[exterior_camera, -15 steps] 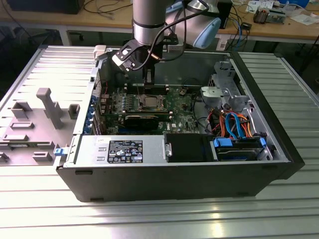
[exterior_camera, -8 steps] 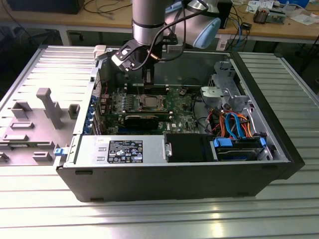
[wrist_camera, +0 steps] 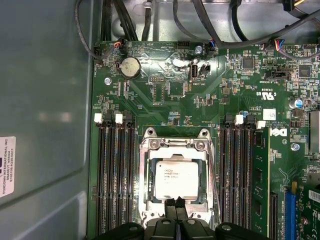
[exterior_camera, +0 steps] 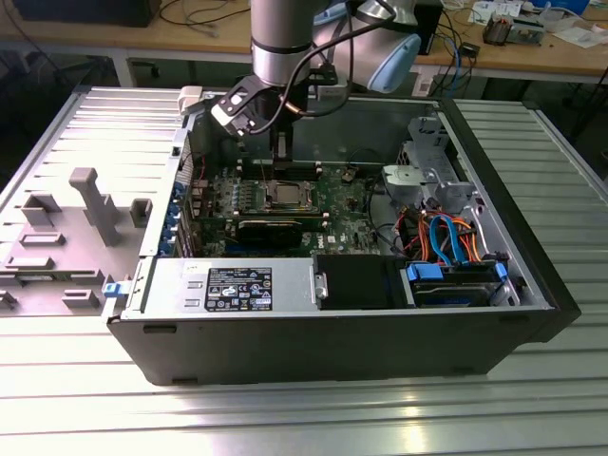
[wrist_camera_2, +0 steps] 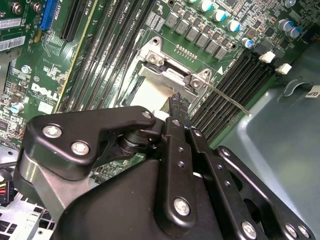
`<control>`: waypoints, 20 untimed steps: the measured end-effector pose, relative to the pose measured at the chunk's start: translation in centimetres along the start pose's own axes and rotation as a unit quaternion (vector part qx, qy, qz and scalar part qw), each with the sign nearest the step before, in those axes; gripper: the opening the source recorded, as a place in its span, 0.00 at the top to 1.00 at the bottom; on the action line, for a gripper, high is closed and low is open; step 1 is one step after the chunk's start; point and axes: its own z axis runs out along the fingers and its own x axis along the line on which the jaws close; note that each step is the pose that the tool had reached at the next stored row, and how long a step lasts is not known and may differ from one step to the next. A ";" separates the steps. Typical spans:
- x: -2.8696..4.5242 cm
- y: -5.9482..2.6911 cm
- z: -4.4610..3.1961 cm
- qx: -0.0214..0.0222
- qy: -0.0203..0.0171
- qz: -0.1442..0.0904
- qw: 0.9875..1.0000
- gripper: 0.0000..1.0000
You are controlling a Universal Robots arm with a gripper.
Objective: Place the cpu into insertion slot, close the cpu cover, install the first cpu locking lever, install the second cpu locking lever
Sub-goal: 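Close the cpu cover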
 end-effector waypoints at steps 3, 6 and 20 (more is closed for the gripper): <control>0.00 -0.08 0.00 0.000 0.000 0.000 1.000 0.89; 0.00 -0.15 0.00 0.000 0.000 0.000 1.000 0.89; 0.02 -0.48 0.00 0.000 0.000 0.000 1.000 0.89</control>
